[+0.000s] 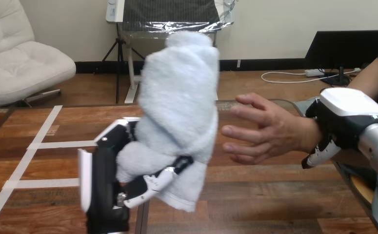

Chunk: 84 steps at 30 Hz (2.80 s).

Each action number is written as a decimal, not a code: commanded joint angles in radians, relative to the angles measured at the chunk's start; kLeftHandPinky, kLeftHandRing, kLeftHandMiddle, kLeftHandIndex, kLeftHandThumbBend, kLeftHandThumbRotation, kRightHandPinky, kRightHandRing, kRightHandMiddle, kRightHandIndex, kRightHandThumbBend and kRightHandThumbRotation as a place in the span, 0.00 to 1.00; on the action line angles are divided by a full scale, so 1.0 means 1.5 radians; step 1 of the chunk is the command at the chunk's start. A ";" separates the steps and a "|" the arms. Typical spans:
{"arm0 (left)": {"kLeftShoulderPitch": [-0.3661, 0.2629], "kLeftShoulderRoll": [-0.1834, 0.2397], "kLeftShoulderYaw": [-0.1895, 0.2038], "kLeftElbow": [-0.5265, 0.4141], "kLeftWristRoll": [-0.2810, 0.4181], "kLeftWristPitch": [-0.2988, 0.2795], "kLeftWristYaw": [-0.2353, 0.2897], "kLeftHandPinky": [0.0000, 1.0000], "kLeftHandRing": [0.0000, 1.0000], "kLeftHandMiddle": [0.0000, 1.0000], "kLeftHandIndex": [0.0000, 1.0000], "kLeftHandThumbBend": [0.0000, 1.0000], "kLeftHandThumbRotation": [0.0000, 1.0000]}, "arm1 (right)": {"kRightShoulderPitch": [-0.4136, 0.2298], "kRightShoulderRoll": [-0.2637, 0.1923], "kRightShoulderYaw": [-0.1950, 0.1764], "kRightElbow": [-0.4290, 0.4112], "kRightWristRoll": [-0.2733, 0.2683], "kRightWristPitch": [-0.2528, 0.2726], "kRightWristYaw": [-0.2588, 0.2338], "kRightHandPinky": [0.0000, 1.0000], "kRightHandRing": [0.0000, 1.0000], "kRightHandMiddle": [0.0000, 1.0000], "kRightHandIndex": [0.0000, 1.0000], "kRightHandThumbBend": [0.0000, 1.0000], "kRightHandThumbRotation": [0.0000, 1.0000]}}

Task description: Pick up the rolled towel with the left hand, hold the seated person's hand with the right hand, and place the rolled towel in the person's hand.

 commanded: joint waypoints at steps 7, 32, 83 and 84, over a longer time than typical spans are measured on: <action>-0.064 -0.047 -0.031 0.001 0.016 0.004 0.012 0.35 0.39 0.45 0.51 0.67 0.06 | -0.021 -0.019 -0.041 -0.072 -0.008 0.013 0.011 0.17 0.25 0.34 0.40 0.74 0.00; -0.092 -0.065 -0.105 0.047 0.026 0.021 0.016 0.37 0.40 0.46 0.52 0.66 0.10 | -0.016 -0.011 -0.064 -0.139 -0.001 0.026 0.039 0.17 0.24 0.33 0.38 0.74 0.00; -0.101 -0.075 -0.204 0.095 0.064 0.028 0.044 0.35 0.41 0.48 0.52 0.63 0.18 | -0.004 -0.004 -0.059 -0.140 -0.007 0.030 0.034 0.16 0.23 0.32 0.38 0.73 0.00; -0.102 -0.074 -0.204 0.095 0.065 0.028 0.045 0.35 0.41 0.48 0.52 0.63 0.18 | -0.004 -0.004 -0.059 -0.139 -0.006 0.029 0.033 0.16 0.23 0.32 0.38 0.73 0.00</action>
